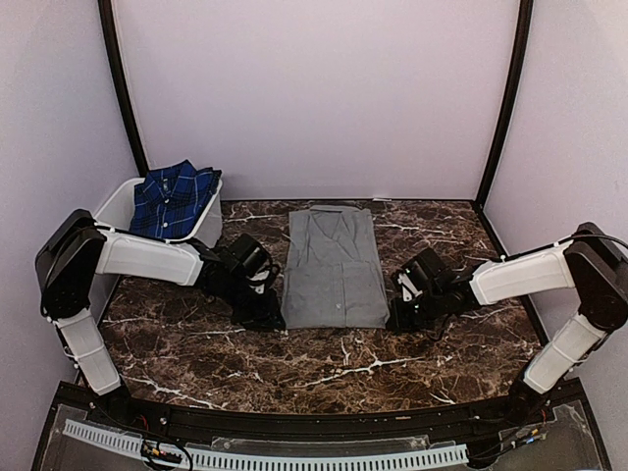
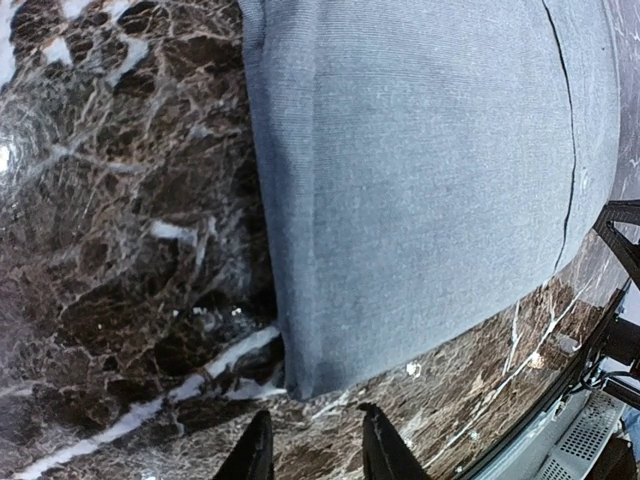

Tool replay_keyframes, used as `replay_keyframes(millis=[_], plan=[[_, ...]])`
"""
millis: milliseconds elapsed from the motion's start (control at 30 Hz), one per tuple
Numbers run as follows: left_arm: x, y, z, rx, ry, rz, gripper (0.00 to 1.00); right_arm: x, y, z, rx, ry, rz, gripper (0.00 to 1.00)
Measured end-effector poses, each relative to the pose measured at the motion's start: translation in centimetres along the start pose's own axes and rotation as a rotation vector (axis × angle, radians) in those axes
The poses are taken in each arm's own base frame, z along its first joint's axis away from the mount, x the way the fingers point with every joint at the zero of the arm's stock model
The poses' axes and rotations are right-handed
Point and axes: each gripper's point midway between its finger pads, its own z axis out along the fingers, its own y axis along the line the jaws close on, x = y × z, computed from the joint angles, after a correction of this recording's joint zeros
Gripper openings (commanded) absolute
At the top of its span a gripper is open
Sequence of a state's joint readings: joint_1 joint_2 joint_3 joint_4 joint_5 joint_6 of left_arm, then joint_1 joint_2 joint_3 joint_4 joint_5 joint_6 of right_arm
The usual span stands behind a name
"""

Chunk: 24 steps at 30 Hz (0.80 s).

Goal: Fold and stack the long sleeve shirts
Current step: Pick up the 2/3-rectangle-folded shirt from the center of the board.

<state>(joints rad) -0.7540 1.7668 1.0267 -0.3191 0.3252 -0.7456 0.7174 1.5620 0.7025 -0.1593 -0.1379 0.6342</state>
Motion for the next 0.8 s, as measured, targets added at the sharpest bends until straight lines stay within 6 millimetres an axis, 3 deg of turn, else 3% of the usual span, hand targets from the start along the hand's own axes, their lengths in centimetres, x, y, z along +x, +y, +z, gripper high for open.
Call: replay_keyframes(millis=[400, 800], plan=[[0.3, 0.3, 1.1, -0.014, 0.011, 0.005, 0.23, 0.1, 0.1, 0.0, -0.002, 0.0, 0.005, 0.0], [-0.6, 0.8, 1.2, -0.064, -0.038, 0.014, 0.0, -0.1, 0.2, -0.4, -0.007, -0.015, 0.002, 0.0]])
